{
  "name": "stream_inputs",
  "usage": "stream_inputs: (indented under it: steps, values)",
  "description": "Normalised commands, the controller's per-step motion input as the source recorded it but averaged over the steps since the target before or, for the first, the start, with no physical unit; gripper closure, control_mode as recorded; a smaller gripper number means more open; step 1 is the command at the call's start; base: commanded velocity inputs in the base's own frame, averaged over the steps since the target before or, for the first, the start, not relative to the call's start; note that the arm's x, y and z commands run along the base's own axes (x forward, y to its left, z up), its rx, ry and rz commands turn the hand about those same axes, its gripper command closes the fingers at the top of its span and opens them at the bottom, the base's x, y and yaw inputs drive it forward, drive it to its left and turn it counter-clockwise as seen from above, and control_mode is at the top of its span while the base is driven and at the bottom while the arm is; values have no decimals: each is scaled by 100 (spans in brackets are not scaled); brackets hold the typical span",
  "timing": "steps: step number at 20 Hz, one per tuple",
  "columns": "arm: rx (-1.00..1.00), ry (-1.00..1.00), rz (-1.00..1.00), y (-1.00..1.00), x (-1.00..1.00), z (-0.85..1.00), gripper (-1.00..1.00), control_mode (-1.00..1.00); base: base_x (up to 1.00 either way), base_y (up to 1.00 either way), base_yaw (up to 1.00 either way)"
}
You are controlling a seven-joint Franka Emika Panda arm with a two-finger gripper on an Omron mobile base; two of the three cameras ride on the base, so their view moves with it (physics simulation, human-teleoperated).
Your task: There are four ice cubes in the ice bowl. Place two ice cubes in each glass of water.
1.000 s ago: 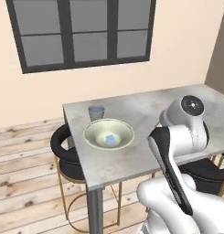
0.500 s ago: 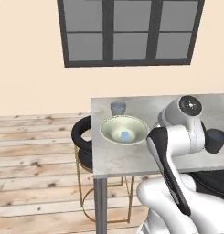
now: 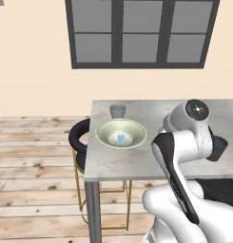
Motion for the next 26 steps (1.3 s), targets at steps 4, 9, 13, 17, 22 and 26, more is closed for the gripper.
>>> stream_inputs:
  steps: [4, 9, 13, 17, 22, 26]
  values:
    - [15, -17, 11, -39, 5, 0, 100, -100, 0, 0, 0]
    - [18, -13, 3, -23, 30, 0, 100, -100, 0, 0, 0]
    - [11, -1, 2, -1, 37, 1, 100, -100, 0, 0, 0]
    - [7, 14, -4, -63, 8, 0, 100, -100, 0, 0, 0]
    - [8, 16, -13, -94, 0, 2, 100, -100, 0, 0, 0]
    - [7, 12, -13, -92, 0, 0, 100, -100, 0, 0, 0]
